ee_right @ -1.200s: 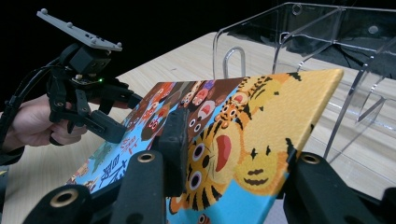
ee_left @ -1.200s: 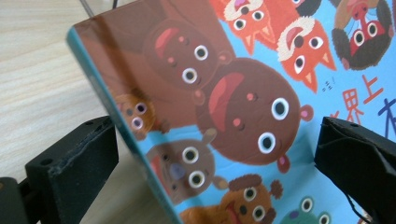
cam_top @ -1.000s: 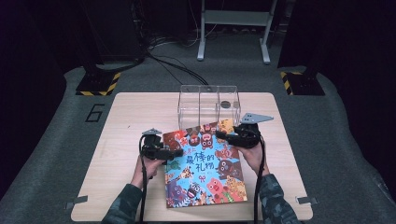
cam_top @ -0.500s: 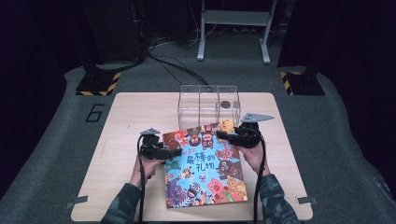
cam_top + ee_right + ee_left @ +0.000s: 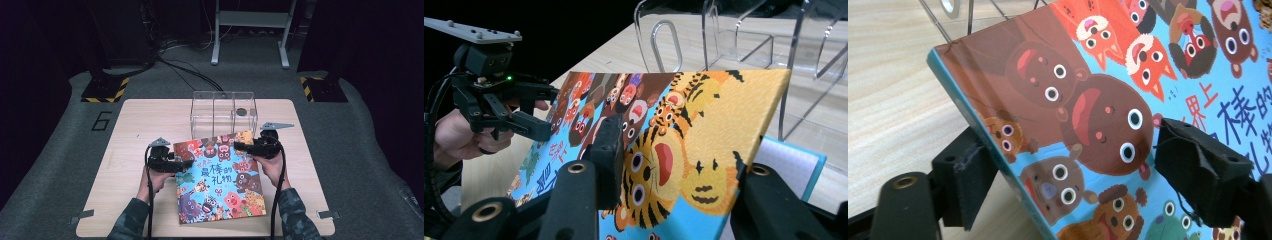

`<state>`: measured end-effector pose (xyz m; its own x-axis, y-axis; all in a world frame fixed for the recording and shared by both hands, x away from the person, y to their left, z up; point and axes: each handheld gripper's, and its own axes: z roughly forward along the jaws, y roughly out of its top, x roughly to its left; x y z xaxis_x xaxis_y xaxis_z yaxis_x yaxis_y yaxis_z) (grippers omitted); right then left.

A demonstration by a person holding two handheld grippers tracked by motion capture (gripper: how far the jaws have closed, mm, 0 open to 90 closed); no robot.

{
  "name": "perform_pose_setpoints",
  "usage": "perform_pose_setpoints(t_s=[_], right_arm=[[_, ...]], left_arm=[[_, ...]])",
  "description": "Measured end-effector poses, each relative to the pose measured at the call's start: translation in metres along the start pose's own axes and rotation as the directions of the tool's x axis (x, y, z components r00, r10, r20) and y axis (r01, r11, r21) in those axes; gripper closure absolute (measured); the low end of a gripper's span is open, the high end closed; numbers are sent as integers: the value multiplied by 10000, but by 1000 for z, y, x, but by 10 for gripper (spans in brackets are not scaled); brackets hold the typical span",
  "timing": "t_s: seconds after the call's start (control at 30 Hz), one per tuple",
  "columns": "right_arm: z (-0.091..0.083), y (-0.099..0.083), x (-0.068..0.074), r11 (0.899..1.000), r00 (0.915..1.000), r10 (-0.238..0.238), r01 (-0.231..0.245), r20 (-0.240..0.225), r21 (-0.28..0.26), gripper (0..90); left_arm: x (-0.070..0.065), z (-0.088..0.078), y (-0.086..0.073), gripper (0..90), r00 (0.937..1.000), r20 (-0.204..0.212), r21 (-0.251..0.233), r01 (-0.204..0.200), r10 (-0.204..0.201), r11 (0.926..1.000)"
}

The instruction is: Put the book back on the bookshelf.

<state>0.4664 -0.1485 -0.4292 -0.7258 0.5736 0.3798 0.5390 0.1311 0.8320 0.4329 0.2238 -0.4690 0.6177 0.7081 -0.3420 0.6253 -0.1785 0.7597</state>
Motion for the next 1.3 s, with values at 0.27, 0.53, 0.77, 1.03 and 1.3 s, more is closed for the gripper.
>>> perform_pose_setpoints(t_s=[0.27,0.53,0.77,1.03,1.3], right_arm=[[-2,0,-2,9994,9995,219,-225,216,245,566],[-5,2,1,9964,9966,512,-554,648,640,515],[-3,13,6,9968,9957,208,-277,906,747,494],[-5,22,14,9984,9951,-44,-11,987,559,482],[-2,22,13,9991,9951,60,-100,984,404,462]], left_arm=[[0,-6,1,283,9998,221,-265,29,-24,9996],[-2,-12,3,365,9995,310,-525,63,-47,9986],[0,-16,7,375,9994,335,-608,7,14,9982],[-4,-27,14,396,9992,206,-869,-313,332,9957],[-6,-33,16,428,9983,240,-1081,-497,526,9929]])
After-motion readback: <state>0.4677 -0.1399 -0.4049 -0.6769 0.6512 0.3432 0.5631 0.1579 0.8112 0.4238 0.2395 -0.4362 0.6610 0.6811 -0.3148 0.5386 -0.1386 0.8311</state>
